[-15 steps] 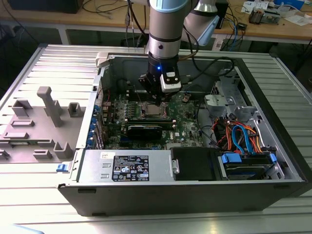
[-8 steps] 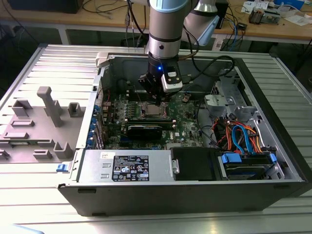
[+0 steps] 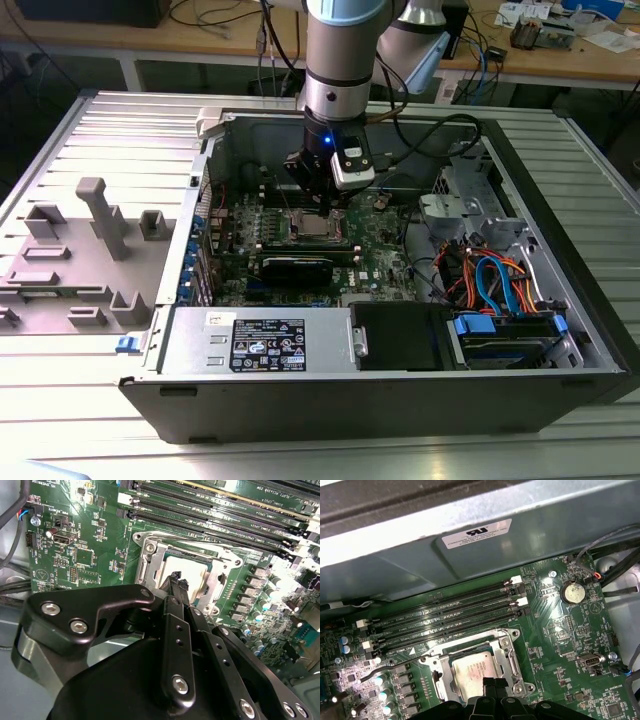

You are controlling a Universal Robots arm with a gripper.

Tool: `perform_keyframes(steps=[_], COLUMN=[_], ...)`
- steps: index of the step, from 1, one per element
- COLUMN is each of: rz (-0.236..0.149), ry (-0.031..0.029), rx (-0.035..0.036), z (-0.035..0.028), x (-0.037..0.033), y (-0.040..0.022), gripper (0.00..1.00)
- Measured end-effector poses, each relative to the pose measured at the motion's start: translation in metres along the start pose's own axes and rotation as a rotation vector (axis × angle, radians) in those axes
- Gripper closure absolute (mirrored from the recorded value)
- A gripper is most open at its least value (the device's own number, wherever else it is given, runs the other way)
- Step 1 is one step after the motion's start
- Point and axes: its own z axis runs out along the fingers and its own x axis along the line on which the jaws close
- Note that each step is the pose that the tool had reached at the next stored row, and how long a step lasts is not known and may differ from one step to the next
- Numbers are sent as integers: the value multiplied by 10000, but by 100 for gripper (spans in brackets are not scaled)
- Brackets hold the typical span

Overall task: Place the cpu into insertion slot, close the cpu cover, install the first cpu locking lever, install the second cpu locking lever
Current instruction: 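Close the cpu cover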

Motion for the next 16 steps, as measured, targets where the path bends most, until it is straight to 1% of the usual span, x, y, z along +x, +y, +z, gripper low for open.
perform_keyframes(steps=[8,16], rz=[-197,-233], ry=[-2,-2], rx=[-3,-4], z=[0,0], x=[0,0], y=[0,0], gripper=[89,89])
